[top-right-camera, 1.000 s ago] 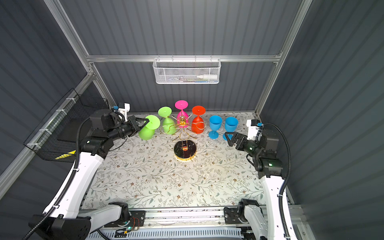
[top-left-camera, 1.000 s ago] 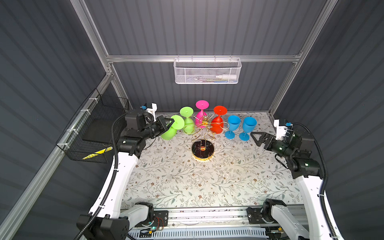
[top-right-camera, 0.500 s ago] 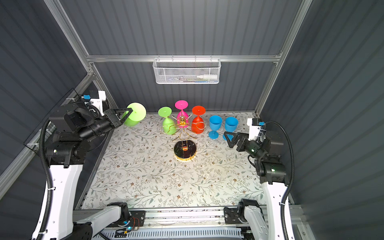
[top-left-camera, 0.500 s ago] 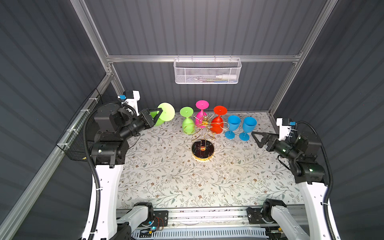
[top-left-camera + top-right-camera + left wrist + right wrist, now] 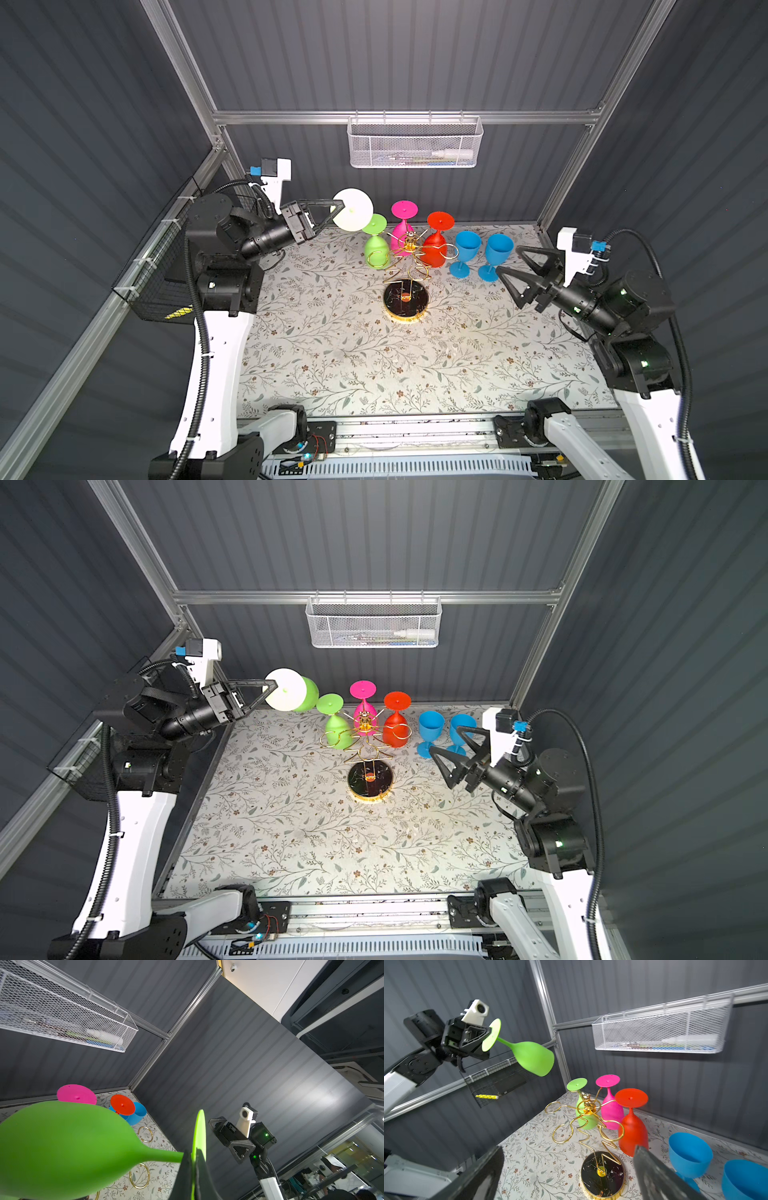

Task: Take the wine glass off the wine glass rack

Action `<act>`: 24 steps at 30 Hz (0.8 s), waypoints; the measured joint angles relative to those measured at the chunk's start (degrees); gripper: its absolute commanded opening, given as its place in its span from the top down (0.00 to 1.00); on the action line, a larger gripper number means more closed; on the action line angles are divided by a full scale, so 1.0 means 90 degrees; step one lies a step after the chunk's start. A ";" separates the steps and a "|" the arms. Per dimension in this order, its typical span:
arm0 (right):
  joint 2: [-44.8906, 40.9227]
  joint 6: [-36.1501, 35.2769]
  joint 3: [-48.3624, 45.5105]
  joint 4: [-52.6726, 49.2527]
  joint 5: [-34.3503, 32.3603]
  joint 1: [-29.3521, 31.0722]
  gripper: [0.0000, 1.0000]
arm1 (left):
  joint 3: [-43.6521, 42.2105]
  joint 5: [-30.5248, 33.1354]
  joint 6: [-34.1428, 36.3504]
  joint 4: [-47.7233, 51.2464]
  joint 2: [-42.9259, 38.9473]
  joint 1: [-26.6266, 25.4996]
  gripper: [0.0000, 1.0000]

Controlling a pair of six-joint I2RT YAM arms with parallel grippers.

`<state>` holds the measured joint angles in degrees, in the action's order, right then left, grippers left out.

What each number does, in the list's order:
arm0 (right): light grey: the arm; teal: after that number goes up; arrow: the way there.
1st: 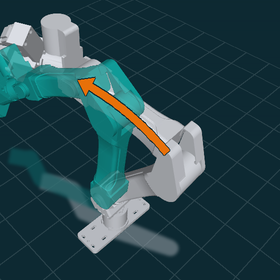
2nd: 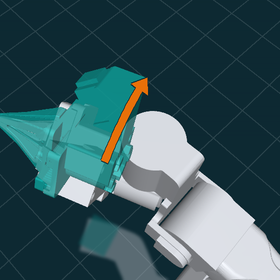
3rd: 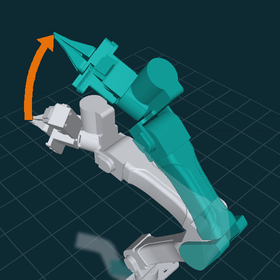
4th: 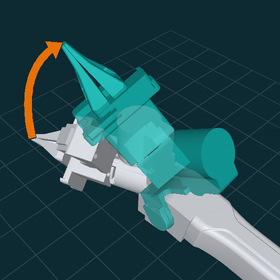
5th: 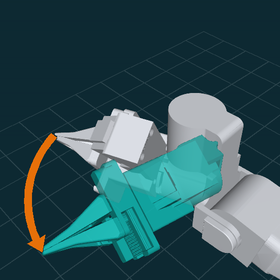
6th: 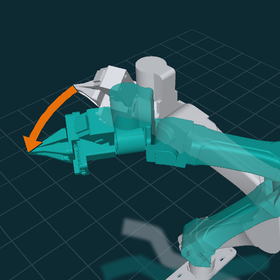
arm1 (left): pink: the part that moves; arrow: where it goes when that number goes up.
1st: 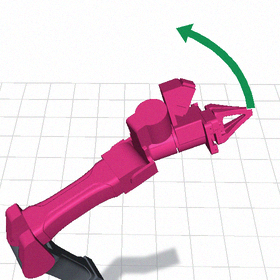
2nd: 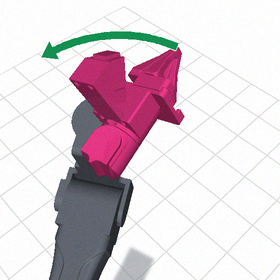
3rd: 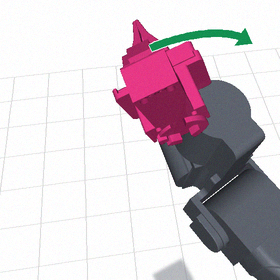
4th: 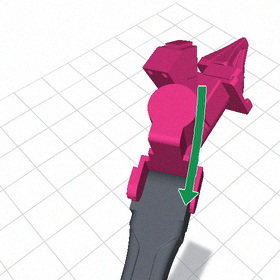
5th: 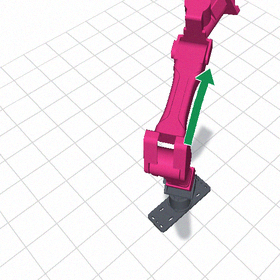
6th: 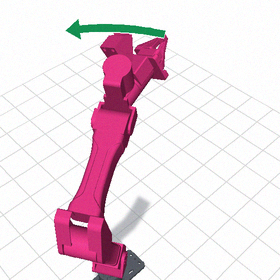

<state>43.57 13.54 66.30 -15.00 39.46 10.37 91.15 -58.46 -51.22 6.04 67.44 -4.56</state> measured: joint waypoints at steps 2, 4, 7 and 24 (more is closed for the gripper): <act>0.0330 -0.0282 0.0294 -0.0010 -0.0204 0.0539 0.01 | 0.0000 -0.0097 -0.0085 -0.0163 0.0024 -0.0177 1.00; 0.0646 -0.0559 0.0593 -0.0044 -0.0425 0.1008 0.01 | 0.0000 -0.0175 -0.0104 -0.0255 0.0070 -0.0447 1.00; 0.1137 -0.1056 0.1059 -0.0165 -0.0799 0.1659 0.01 | 0.0000 -0.0228 -0.0104 -0.0318 0.0248 -0.0857 1.00; 0.2637 -0.3366 0.1593 0.0245 -0.1433 0.2812 0.01 | 0.0202 -0.0755 -0.0619 -0.0425 0.1052 -0.1158 1.00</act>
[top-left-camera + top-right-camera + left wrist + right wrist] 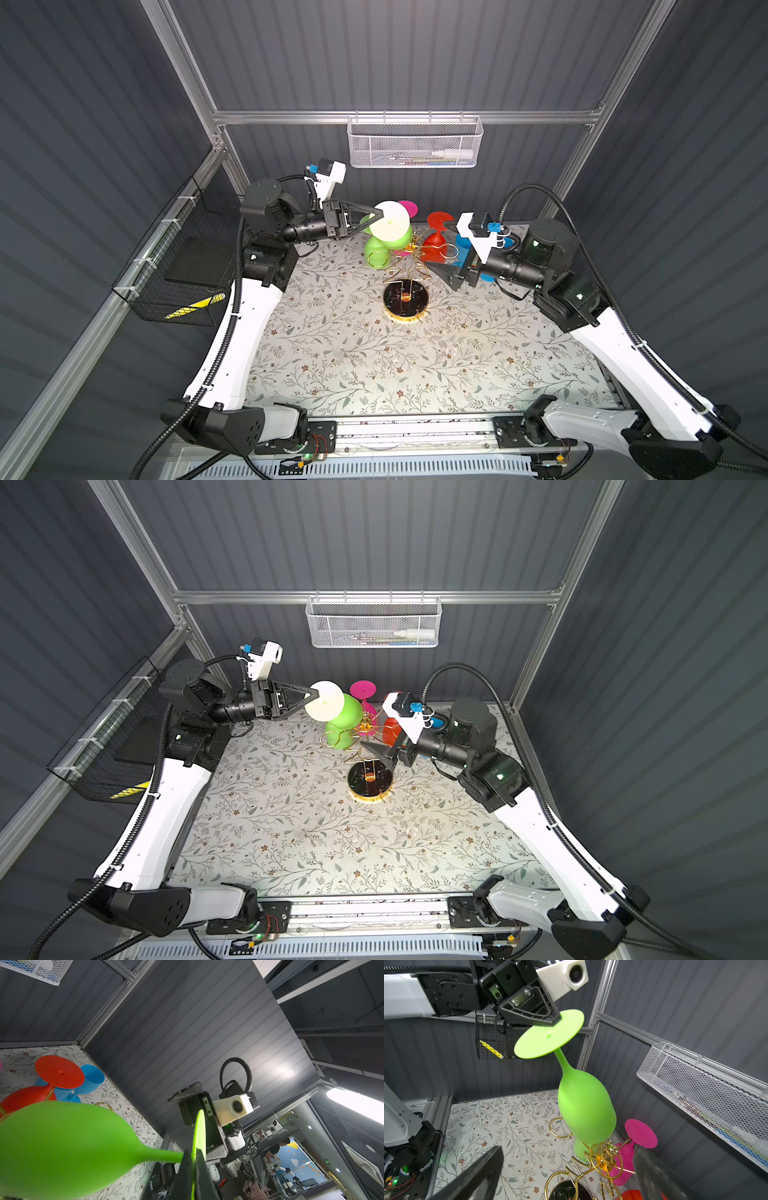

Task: Take the wine glass off the wine glass rack

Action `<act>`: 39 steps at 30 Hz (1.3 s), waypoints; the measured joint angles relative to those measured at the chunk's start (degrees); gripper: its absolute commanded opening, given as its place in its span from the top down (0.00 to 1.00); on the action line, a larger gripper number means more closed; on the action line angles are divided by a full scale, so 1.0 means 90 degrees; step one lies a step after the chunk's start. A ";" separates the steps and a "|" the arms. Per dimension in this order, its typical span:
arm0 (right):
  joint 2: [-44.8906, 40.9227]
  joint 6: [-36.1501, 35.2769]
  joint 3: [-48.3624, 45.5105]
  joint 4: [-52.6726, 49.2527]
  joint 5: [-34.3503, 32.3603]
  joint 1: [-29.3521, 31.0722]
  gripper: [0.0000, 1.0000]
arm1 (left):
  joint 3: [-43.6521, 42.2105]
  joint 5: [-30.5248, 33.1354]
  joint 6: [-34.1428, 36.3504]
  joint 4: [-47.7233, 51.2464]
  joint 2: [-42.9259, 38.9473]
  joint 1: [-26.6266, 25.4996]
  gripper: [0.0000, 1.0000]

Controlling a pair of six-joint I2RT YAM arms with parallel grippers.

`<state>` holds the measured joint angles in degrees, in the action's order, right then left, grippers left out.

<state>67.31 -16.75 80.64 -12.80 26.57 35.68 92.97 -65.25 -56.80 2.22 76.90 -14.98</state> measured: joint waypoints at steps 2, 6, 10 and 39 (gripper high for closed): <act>0.0240 -0.0085 0.0075 0.0080 0.0044 0.0022 0.01 | -0.0002 0.0000 -0.0141 -0.0100 0.0000 -0.0022 1.00; 0.0653 -0.0197 0.0308 0.0204 0.0148 0.0087 0.01 | -0.0114 0.0002 -0.0498 -0.0546 -0.0017 -0.0058 1.00; 0.0920 -0.0209 0.0435 0.0389 0.0223 0.0131 0.01 | -0.0187 0.0002 -0.0685 -0.0707 -0.0017 -0.0085 1.00; 0.2225 0.0027 0.1178 0.0804 -0.0294 0.0486 0.01 | -0.0410 -0.0214 -0.1433 -0.1545 -0.0019 -0.0124 1.00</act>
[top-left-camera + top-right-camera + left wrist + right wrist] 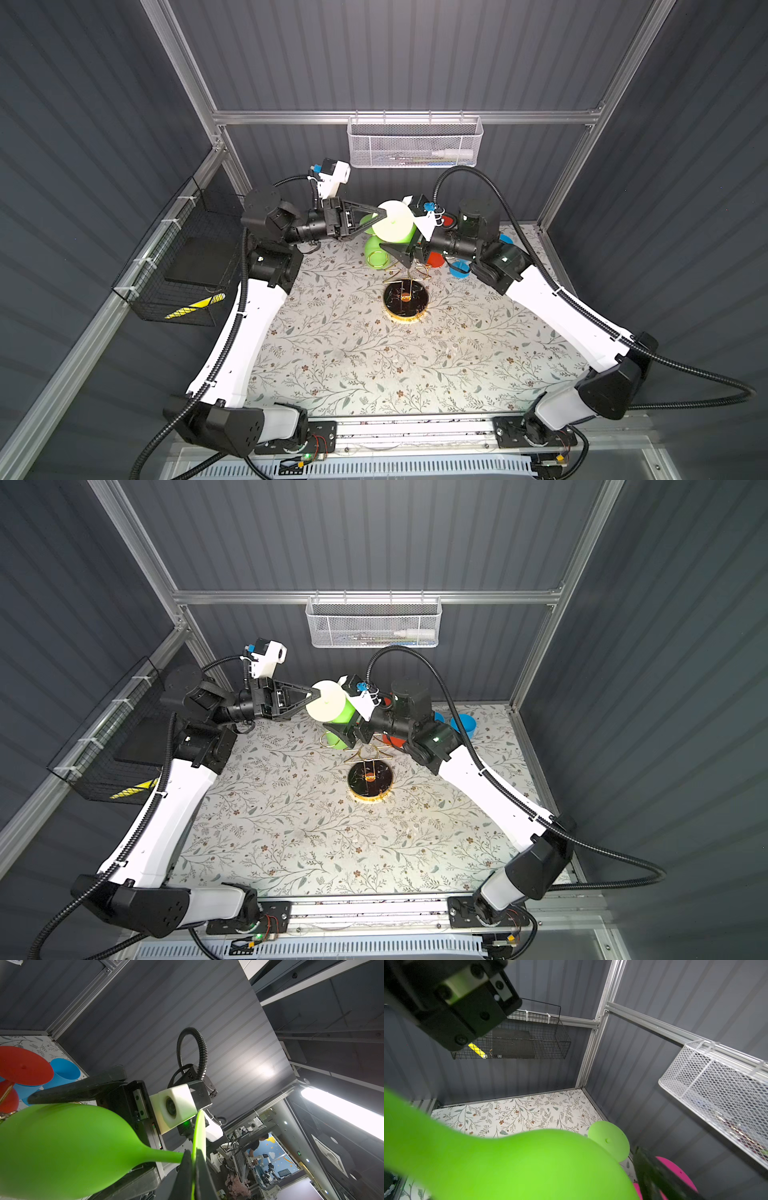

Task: Take the wine glass off the wine glass rack

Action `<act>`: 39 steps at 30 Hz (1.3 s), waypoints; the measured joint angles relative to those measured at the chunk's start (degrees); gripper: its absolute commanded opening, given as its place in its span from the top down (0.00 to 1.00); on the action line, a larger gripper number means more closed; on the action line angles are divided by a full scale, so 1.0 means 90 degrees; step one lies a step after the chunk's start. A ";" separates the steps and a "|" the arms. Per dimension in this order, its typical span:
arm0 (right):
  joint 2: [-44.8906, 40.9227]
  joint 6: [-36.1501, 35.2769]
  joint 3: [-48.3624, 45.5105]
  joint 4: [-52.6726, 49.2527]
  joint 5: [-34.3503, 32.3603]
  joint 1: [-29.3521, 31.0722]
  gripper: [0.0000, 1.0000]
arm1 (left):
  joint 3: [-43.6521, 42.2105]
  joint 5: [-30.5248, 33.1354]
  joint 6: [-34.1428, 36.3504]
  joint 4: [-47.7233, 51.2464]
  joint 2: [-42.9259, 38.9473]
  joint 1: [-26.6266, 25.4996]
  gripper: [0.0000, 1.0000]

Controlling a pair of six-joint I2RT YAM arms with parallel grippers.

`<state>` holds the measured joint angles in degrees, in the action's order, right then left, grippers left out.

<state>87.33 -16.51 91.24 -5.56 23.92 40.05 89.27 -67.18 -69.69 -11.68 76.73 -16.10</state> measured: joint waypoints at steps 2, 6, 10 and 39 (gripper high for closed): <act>-0.0083 -0.0002 -0.0121 0.0002 -0.0068 0.0000 0.01 | 0.0000 -0.0017 -0.0007 0.0000 0.0000 0.0000 1.00; -0.0257 0.0000 -0.0355 0.0056 -0.0185 0.0002 0.01 | 0.0000 -0.0027 -0.0032 0.0000 0.0000 0.0000 1.00; -0.0376 0.0000 -0.0498 0.0126 -0.0238 0.0002 0.05 | 0.0000 -0.0041 -0.0053 -0.0002 0.0000 -0.0012 1.00; -0.1496 0.0947 -0.1256 -0.0593 -0.0432 0.0032 0.43 | 0.0015 0.0296 0.0556 0.0002 0.0085 -0.0075 0.55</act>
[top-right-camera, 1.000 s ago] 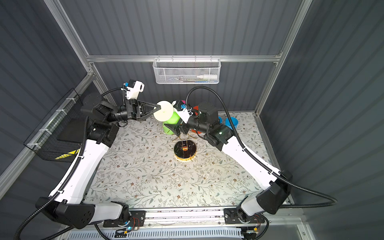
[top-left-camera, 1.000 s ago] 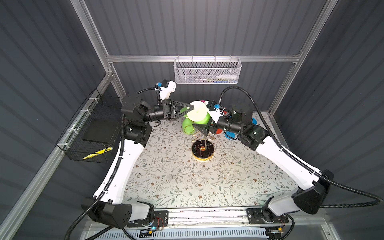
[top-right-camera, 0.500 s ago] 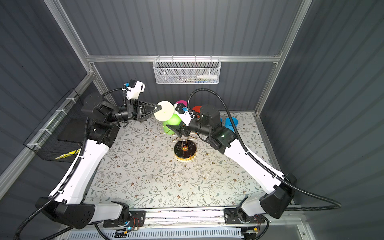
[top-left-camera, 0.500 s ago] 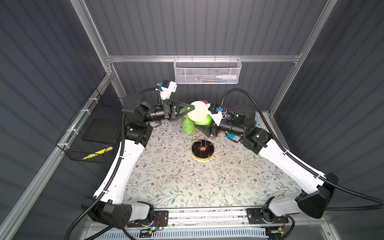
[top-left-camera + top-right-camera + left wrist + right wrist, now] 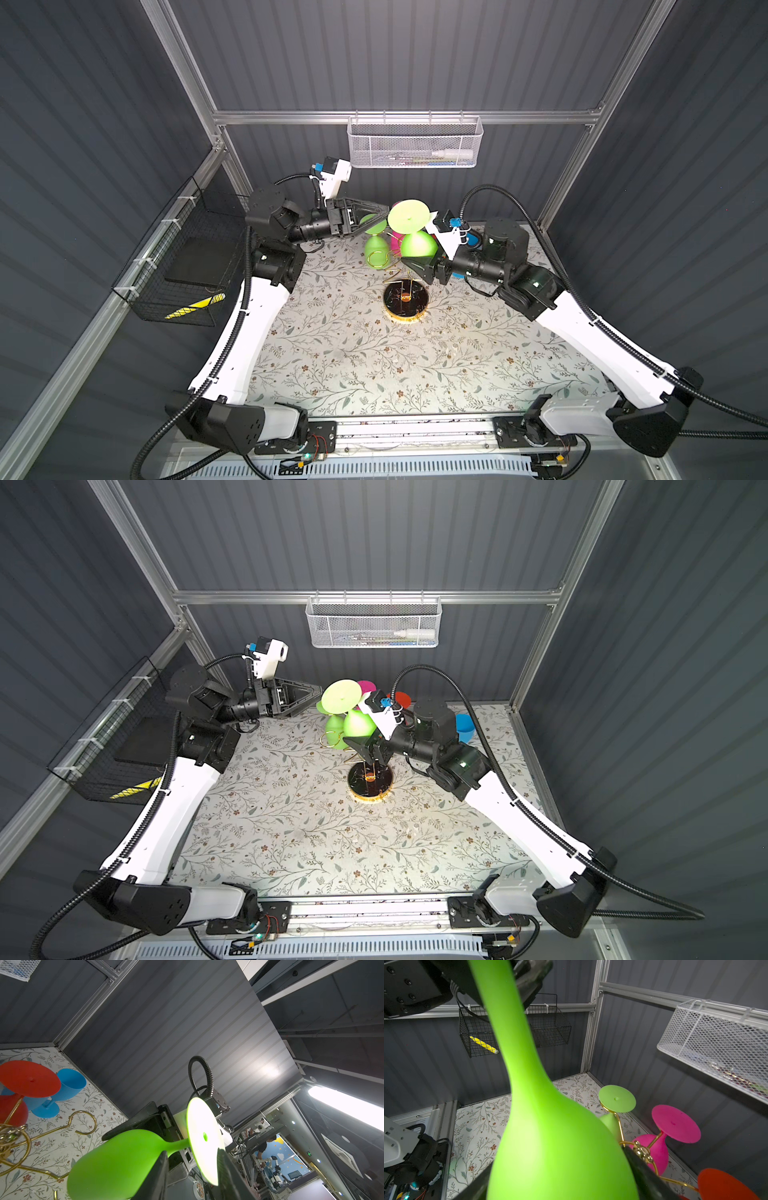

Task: Take the wine glass off the wine glass rack
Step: 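Grasp the green glass bowl with the right gripper while the left holds the stem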

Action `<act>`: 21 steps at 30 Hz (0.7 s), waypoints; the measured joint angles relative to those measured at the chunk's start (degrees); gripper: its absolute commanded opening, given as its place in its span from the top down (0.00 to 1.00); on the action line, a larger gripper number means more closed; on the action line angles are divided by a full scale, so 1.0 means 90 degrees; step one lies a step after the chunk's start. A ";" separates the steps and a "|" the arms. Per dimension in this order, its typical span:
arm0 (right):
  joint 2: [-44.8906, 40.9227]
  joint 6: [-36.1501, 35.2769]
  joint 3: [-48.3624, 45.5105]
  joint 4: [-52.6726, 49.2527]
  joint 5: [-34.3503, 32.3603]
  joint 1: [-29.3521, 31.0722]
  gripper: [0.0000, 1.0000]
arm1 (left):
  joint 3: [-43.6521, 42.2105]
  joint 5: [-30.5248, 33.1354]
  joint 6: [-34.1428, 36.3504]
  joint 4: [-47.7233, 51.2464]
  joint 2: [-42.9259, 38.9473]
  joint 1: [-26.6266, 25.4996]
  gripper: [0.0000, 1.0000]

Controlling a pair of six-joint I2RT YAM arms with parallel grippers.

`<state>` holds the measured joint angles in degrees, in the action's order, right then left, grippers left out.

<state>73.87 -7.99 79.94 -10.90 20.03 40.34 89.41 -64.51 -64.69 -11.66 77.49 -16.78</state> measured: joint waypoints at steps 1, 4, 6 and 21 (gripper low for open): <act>-0.0044 0.0061 -0.0015 -0.0107 -0.0058 0.0000 0.43 | 0.0002 0.0061 0.0155 0.0010 0.0000 0.0000 0.54; -0.0223 0.0299 -0.0046 -0.0478 -0.0262 0.0000 0.44 | -0.0012 0.0435 0.0937 0.0272 -0.0073 0.0000 0.53; -0.0386 0.0469 -0.0053 -0.0787 -0.0396 -0.0002 0.45 | -0.0146 0.0797 0.1596 0.0432 -0.0228 0.0000 0.51; -0.0911 0.1506 0.0427 -0.3194 -0.0804 -0.0109 0.47 | -0.1921 0.2747 0.7082 0.0112 -0.0828 -0.1047 0.46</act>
<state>65.67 5.56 83.79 -39.64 12.80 39.35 72.12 -39.79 -0.95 -10.66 70.04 -26.20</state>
